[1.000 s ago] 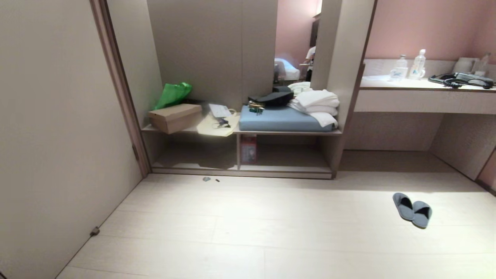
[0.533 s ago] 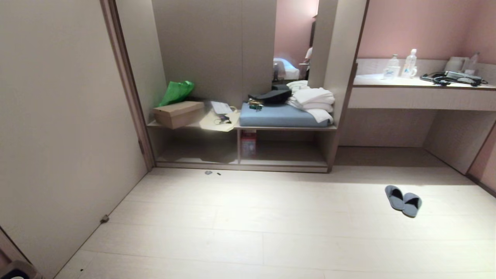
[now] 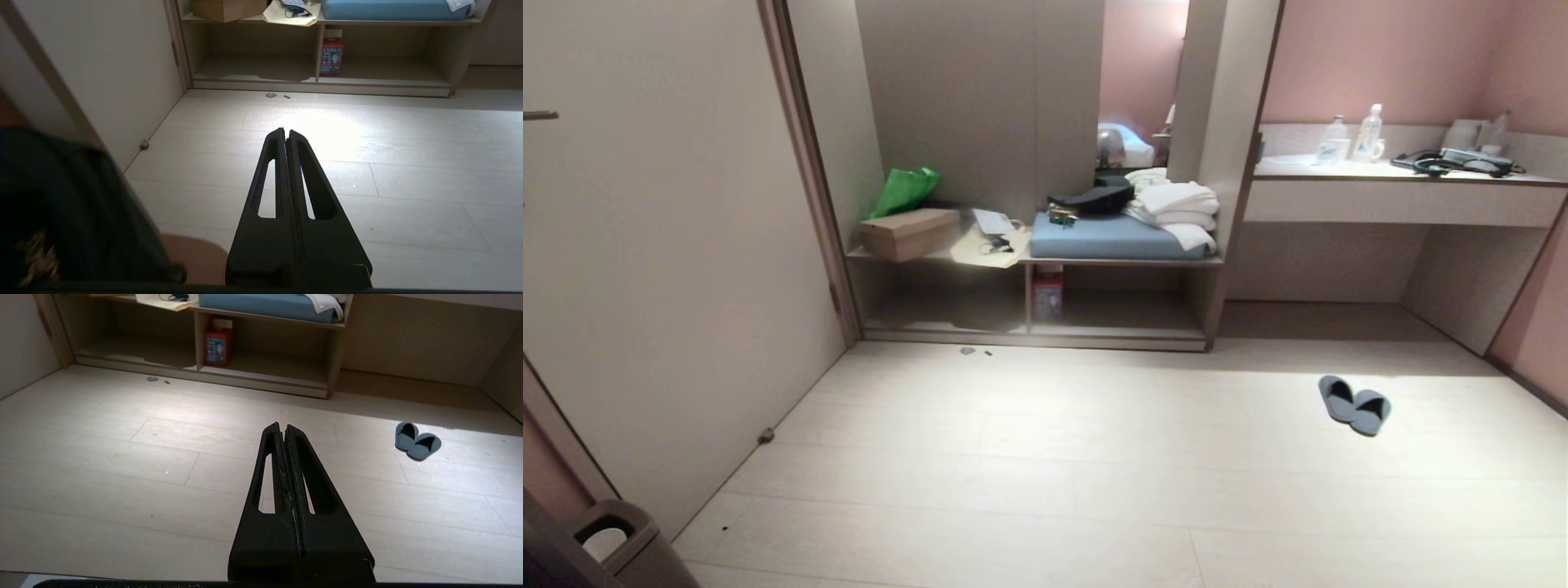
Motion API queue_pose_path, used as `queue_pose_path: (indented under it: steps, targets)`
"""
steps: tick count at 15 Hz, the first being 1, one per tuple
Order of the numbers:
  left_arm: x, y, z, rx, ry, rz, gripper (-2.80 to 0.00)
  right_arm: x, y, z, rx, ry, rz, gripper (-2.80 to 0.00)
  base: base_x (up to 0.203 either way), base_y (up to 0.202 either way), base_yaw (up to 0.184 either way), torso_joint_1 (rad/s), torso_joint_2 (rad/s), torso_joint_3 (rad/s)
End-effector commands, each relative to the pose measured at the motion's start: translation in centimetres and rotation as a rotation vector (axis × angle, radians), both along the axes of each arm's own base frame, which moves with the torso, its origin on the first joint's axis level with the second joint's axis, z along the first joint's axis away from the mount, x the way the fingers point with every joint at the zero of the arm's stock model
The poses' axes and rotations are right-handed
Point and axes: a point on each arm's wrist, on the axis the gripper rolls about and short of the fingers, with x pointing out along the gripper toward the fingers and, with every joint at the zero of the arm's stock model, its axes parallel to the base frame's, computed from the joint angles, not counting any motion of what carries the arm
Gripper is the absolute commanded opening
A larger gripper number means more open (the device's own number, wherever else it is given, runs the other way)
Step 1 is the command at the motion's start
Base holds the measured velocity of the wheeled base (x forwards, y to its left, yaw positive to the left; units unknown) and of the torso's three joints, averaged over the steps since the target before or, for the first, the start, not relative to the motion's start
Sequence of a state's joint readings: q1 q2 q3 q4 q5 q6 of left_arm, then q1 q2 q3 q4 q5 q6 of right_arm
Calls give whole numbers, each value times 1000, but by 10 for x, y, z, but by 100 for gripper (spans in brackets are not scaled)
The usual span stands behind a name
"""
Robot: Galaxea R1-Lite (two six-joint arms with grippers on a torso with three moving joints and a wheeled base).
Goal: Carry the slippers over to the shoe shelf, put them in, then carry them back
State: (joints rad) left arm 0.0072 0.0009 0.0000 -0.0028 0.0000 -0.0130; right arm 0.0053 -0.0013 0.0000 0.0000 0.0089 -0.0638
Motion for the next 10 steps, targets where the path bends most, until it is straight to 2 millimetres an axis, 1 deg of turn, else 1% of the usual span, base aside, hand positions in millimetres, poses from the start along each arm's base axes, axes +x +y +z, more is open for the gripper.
queue_pose_path:
  steps: [1,10]
  targets:
    - [0,0,0,-1,0,0,-280,0,0,0,-1,1,1,-280,-197,0,-1,-2,2,7]
    - [0,0,0,-1,0,0,-280,0,0,0,-1,1,1,-280,-187,0,1,2,2,2]
